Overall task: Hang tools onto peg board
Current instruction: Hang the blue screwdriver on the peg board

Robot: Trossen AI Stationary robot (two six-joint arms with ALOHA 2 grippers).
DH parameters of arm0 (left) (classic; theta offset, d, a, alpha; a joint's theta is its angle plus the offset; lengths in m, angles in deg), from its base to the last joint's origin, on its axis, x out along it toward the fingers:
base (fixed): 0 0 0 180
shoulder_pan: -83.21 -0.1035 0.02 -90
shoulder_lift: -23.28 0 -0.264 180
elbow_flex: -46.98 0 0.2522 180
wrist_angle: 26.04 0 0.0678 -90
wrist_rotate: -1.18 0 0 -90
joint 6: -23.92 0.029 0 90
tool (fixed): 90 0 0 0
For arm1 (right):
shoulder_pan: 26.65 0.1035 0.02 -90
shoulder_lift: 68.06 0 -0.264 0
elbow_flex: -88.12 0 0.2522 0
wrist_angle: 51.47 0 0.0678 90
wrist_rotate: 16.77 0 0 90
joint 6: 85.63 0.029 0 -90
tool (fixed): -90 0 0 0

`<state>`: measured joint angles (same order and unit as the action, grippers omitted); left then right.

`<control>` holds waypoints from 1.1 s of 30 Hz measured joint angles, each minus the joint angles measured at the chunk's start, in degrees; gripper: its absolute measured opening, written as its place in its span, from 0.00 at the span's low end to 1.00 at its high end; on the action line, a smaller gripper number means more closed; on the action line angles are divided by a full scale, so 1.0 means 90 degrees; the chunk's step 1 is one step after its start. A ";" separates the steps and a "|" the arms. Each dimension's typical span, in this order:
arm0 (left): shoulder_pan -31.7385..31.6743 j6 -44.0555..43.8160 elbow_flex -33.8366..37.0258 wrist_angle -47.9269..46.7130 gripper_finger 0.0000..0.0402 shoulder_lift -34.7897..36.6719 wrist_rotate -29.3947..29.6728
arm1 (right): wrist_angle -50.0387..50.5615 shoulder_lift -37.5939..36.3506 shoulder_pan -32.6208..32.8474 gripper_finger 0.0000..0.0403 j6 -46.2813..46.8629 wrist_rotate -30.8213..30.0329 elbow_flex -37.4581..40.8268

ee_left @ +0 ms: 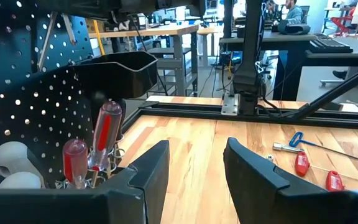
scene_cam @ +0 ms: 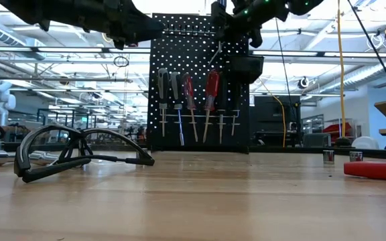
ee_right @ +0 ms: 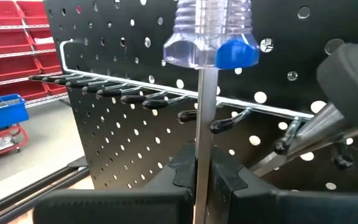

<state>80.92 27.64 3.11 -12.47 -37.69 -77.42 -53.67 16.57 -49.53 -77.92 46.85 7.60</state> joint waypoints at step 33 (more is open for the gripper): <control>0.0000 -0.0034 0.0000 0.0002 0.39 0.0000 -0.0085 | 0.0313 0.0344 0.0025 0.39 -0.0213 -0.0102 -0.0002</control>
<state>80.92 27.34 3.11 -12.45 -37.69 -78.19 -50.84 19.66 -49.31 -79.84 45.93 7.57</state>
